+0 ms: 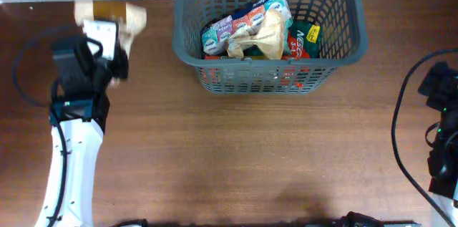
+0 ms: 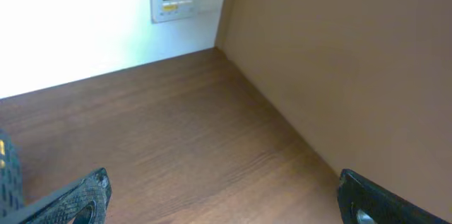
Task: Pack container
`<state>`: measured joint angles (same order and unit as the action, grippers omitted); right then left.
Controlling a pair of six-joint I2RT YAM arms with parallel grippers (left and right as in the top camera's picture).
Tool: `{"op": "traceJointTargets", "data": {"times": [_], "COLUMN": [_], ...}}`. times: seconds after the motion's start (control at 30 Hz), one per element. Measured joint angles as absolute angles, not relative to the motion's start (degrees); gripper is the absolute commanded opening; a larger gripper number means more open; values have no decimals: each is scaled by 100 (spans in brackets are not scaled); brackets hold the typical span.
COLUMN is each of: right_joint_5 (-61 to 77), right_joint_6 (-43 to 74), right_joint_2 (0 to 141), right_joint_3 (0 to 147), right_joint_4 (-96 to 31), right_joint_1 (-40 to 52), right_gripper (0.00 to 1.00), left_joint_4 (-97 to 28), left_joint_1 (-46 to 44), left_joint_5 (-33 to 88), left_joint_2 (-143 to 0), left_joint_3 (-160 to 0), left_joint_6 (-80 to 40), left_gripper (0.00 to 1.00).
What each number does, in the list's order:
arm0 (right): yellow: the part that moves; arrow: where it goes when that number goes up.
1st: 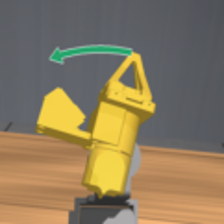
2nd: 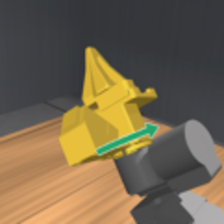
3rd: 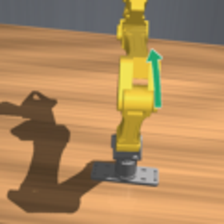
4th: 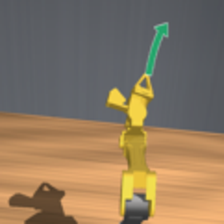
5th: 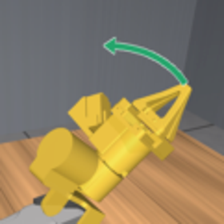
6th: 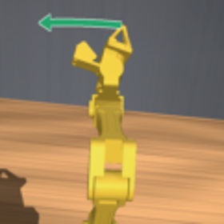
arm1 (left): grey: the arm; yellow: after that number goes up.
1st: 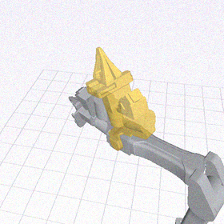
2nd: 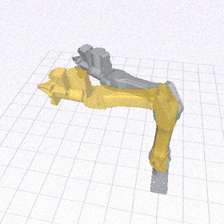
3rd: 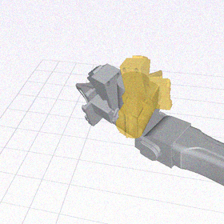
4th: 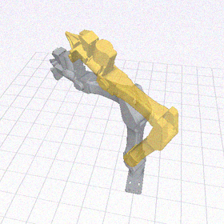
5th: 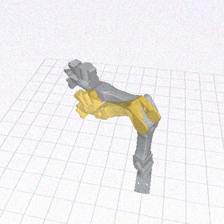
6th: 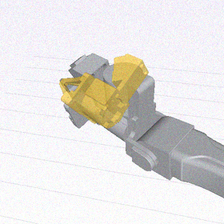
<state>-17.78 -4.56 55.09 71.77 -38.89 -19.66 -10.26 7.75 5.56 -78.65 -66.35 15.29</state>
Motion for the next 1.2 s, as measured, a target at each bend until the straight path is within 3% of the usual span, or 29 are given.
{"op": "traceJointTargets", "data": {"times": [0.27, 0.6, 0.7, 0.93, 0.97, 1.0, 1.03, 1.2], "right_joint_5": [-1581, -1490, -1485, -1457, -1448, -1446, -1448, -1446], "right_joint_6": [-456, -456, -456, -458, -456, -456, -456, -460], "right_joint_2": [5621, 5621, 5618, 5592, 5592, 5590, 5588, 5588], "right_joint_3": [7177, 7177, 7177, 7177, 7177, 7177, 7177, 7177], "right_joint_4": [-3806, -3767, -3765, -3771, -3765, -3765, -3763, -3736], "right_joint_1": [-1966, -1966, -1966, -1966, -1966, -1966, -1964, -1966], "right_gripper": [99, 99, 99, 99, 99, 99, 99, 99], "left_joint_4": [-154, -139, -552, -2899, -3225, -3492, -3647, -4034], "left_joint_1": [513, -1057, -1444, -2152, -2191, -2224, -2231, -2126], "left_joint_5": [1337, 2980, 3297, 3538, 3498, 3415, 3328, 2659], "left_joint_2": [-8527, -10512, -10965, -11557, -11572, -11579, -11579, -11577], "left_joint_3": [-8720, -10591, -10674, -10711, -10711, -10711, -10711, -10715], "left_joint_6": [1173, 1052, 1031, 1487, 1634, 1789, 1898, 2171], "left_gripper": [2, 1, 1, 1, 22, 52, 100, 99]}}
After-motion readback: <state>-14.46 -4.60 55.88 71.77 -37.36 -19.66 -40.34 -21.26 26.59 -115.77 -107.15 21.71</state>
